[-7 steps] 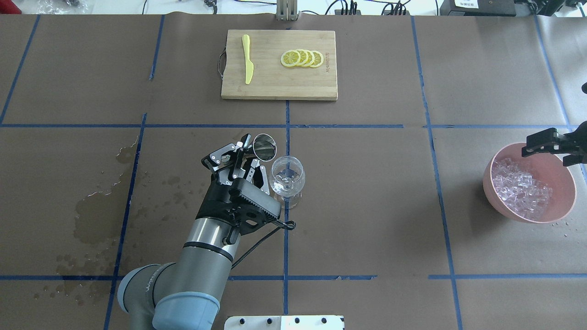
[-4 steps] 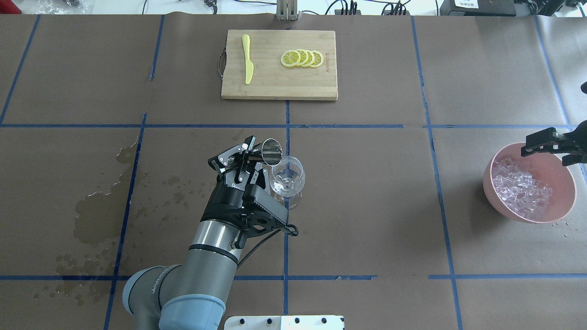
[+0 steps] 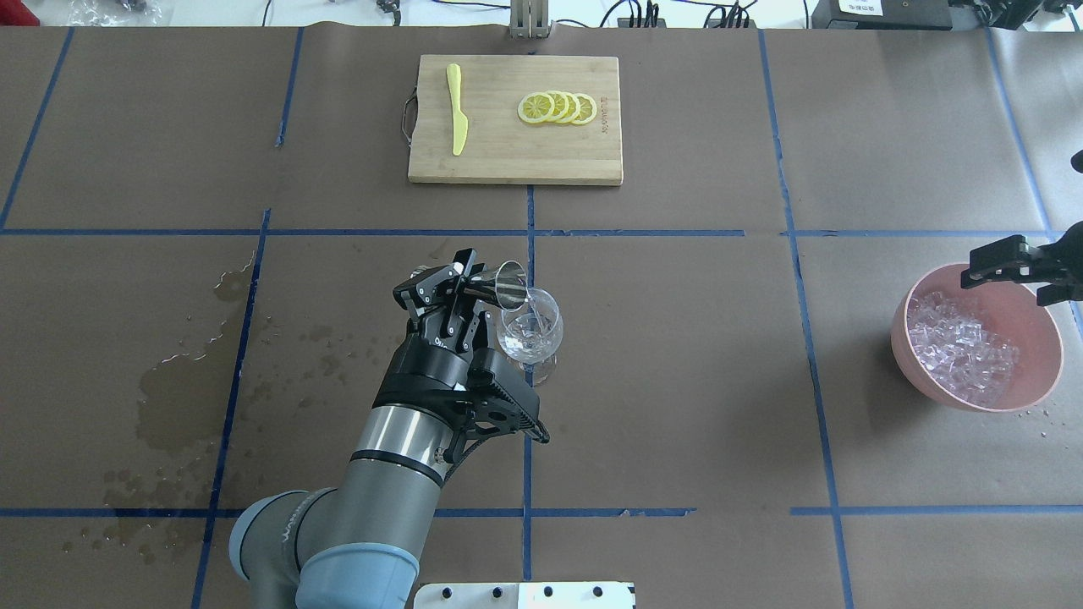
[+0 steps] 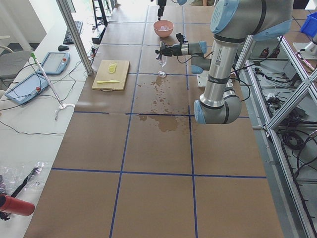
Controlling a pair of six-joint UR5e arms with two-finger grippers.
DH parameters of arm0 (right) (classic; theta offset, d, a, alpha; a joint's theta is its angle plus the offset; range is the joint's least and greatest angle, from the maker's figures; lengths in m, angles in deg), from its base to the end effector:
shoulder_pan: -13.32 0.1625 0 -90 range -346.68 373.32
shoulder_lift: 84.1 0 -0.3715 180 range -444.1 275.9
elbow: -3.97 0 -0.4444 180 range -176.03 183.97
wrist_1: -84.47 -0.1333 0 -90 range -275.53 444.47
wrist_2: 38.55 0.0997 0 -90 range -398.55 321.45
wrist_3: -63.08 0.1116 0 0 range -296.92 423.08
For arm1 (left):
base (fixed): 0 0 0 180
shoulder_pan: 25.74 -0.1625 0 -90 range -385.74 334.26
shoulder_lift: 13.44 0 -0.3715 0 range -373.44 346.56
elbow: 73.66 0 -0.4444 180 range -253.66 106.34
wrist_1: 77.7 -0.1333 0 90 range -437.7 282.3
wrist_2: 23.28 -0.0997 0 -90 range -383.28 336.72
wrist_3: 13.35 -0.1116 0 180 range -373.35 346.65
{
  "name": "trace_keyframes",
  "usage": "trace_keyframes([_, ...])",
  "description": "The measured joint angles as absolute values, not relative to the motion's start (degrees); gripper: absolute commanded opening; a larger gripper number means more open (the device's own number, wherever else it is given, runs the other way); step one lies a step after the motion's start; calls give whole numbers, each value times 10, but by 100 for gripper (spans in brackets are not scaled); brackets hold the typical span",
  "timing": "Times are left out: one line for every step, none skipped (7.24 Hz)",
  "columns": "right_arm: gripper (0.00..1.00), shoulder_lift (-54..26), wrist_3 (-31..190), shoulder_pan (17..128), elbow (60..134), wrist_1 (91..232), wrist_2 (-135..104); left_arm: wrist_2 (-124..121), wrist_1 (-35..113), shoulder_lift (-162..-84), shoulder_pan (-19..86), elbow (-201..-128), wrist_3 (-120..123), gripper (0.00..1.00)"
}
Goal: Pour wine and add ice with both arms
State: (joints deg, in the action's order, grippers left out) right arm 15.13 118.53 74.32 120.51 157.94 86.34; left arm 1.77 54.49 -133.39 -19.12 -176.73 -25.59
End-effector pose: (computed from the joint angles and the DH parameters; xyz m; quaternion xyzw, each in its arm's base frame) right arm -0.1809 -0.4697 0.4175 0.0129 -0.3990 0.1239 0.9085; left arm 0.5350 -0.2981 0.0858 0.6944 0.0107 0.2160 0.6863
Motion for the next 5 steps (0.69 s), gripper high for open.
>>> trace_keyframes([100, 151, 1185, 743, 1205, 1579, 863, 17, 545, -1333, -191, -1767, -274, 0])
trace_keyframes([100, 151, 1185, 743, 1205, 1579, 863, 17, 545, -1331, -190, -1767, -283, 0])
trace_keyframes([100, 151, 1185, 743, 1205, 1579, 863, 15, 545, -1330, -190, -1767, -299, 0])
trace_keyframes([100, 151, 1185, 743, 1205, 1579, 863, 11, 545, -1330, -189, -1767, -324, 0])
trace_keyframes([100, 151, 1185, 743, 1205, 1579, 863, 7, 545, -1330, -189, -1767, -347, 0])
